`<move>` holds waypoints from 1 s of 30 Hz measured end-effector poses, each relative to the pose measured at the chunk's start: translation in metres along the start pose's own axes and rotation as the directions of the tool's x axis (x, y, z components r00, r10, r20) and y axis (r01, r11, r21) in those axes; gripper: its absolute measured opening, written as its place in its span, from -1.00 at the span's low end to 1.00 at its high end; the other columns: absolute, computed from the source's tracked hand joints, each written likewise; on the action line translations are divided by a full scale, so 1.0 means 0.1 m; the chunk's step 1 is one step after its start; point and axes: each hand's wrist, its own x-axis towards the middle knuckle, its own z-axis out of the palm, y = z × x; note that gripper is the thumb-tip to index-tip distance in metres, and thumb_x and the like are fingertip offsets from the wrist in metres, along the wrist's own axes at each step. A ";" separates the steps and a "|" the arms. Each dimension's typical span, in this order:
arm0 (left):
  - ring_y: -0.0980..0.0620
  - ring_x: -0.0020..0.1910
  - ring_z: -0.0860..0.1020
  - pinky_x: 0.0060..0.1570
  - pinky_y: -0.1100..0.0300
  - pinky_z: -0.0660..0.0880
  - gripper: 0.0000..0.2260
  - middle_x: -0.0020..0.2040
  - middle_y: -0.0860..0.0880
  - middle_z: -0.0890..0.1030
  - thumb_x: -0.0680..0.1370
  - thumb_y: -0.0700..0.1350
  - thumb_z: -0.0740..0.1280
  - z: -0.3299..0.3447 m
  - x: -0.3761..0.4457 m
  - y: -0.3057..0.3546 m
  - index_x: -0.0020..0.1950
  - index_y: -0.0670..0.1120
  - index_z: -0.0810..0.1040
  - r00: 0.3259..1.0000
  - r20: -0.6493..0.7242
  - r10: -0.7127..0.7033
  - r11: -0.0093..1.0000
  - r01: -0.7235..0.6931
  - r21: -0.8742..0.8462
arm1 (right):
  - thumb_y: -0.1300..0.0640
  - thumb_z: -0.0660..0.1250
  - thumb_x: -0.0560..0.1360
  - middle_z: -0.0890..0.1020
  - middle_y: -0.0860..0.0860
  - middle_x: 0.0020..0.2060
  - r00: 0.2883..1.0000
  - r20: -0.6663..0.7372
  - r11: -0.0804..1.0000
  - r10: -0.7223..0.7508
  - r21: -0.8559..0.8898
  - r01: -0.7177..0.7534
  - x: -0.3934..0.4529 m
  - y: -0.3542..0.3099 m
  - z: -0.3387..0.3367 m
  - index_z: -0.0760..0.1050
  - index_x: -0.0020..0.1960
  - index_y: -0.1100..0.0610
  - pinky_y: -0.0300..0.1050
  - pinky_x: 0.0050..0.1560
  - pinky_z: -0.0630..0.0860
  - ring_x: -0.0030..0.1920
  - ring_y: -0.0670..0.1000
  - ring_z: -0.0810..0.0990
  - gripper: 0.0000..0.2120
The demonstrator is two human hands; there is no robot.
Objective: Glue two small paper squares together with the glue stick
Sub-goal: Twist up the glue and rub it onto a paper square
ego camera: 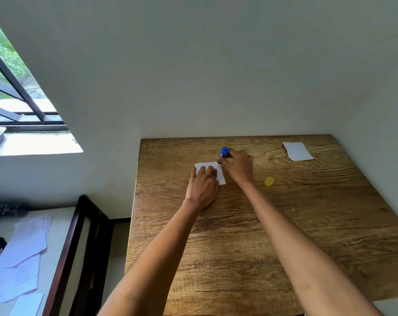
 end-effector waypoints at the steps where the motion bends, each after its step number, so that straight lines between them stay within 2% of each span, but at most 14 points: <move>1: -0.14 0.28 0.34 0.38 -0.16 0.13 -0.57 0.30 -0.13 0.37 0.61 -0.02 0.03 0.00 0.00 0.00 0.42 -0.19 0.23 1.000 0.001 -0.002 1.000 0.002 0.001 | -0.15 0.32 0.45 0.60 0.04 -0.20 1.000 0.004 1.000 0.001 -0.002 -0.001 -0.02 0.01 -0.01 0.57 -0.04 0.07 -0.03 0.08 0.19 0.02 0.08 0.47 -0.70; 10: -0.13 0.31 0.33 0.38 -0.13 0.14 -0.58 0.34 -0.13 0.38 0.59 -0.04 0.04 -0.05 0.00 -0.01 0.41 -0.17 0.28 1.000 0.014 0.001 1.000 -0.001 0.015 | -0.18 0.32 0.44 0.61 0.06 -0.21 1.000 0.015 1.000 0.013 -0.029 -0.013 -0.21 0.07 -0.09 0.57 -0.06 0.08 -0.04 0.06 0.20 0.00 0.08 0.48 -0.67; 15: -0.13 0.31 0.34 0.38 -0.11 0.12 -0.55 0.36 -0.13 0.36 0.56 -0.02 0.06 -0.07 -0.02 -0.04 0.42 -0.17 0.27 0.999 0.029 0.019 0.999 -0.020 0.029 | -0.14 0.34 0.44 0.50 -0.01 -0.28 1.000 0.004 1.000 0.010 -0.015 -0.010 -0.34 0.08 -0.16 0.58 -0.03 0.09 0.00 0.09 0.26 -0.03 0.08 0.48 -0.70; 21: -0.12 0.29 0.36 0.35 -0.08 0.16 -0.59 0.33 -0.14 0.39 0.56 -0.04 0.07 -0.09 -0.01 -0.06 0.38 -0.15 0.32 1.000 0.017 0.026 0.999 -0.026 0.030 | -0.16 0.34 0.43 0.60 0.05 -0.23 0.999 0.035 1.000 0.001 0.003 -0.001 -0.41 0.08 -0.20 0.58 -0.07 0.08 0.00 0.07 0.26 -0.03 0.08 0.48 -0.69; 27: -0.15 0.24 0.37 0.26 -0.05 0.22 -0.67 0.28 -0.18 0.42 0.56 -0.06 0.08 -0.09 -0.01 -0.04 0.25 -0.18 0.38 1.000 -0.015 -0.016 1.000 0.016 -0.018 | -0.13 0.38 0.41 0.54 -0.03 -0.36 0.995 -0.077 0.988 0.063 0.145 -0.051 -0.37 0.01 -0.29 0.58 -0.18 0.11 0.15 0.07 0.45 -0.16 0.11 0.55 -0.71; 30: -0.17 0.24 0.35 0.24 -0.05 0.24 -0.66 0.26 -0.20 0.41 0.56 -0.03 0.09 -0.09 0.00 -0.01 0.22 -0.19 0.40 1.000 0.009 -0.022 1.000 0.022 -0.002 | -0.07 0.39 0.43 0.59 0.02 -0.29 0.995 -0.076 0.986 0.059 0.158 -0.047 -0.33 -0.05 -0.33 0.59 -0.12 0.16 0.18 0.12 0.42 -0.09 0.11 0.54 -0.72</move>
